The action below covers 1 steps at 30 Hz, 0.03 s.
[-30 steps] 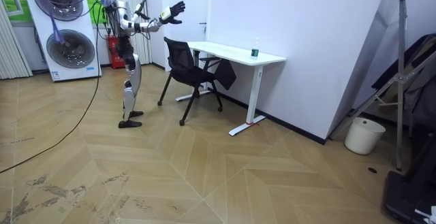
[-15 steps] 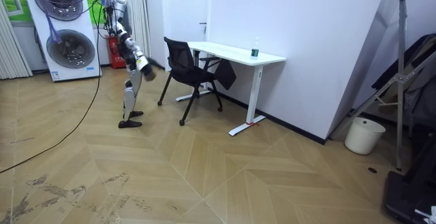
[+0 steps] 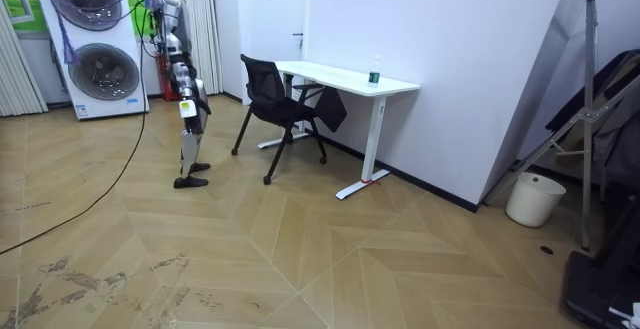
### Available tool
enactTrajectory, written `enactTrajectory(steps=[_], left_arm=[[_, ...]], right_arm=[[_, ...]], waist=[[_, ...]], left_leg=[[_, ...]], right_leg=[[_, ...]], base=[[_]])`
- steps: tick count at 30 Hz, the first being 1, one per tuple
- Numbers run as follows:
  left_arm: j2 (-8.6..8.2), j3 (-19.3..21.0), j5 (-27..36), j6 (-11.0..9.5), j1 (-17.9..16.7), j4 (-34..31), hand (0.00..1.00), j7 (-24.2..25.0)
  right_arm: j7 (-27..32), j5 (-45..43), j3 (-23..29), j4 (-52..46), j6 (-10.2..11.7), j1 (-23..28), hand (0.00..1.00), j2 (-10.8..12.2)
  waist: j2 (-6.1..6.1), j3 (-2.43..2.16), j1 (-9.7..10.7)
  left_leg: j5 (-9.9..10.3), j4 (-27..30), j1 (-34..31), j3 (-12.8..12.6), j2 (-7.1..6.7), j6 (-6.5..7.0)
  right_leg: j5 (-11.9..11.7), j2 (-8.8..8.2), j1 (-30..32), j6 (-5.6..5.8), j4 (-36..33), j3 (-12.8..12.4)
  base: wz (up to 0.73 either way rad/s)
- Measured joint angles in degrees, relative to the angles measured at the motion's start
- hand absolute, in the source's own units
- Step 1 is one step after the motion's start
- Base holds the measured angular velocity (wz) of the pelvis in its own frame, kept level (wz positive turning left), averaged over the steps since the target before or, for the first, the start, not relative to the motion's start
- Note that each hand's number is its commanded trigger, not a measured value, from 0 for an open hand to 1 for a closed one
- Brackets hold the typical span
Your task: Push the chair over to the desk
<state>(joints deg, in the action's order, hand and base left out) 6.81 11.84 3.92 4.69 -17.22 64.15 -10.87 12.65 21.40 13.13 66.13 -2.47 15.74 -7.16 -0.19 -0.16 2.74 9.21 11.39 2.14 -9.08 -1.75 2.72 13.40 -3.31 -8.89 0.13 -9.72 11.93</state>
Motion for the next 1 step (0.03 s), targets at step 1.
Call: enactTrajectory(steps=[1], left_arm=[[-0.15,-1.1,-0.1,0.3,0.8,0.0,0.0,0.3]], right_arm=[[-0.4,-0.5,-1.3,0.6,-0.1,-1.2,0.0,0.3]], waist=[[0.03,0.02,0.0]], left_leg=[[0.0,0.0,-0.1,0.0,-0.03,0.05]], right_leg=[[0.0,0.01,0.0,0.02,0.2,0.1]], base=[[0.0]])
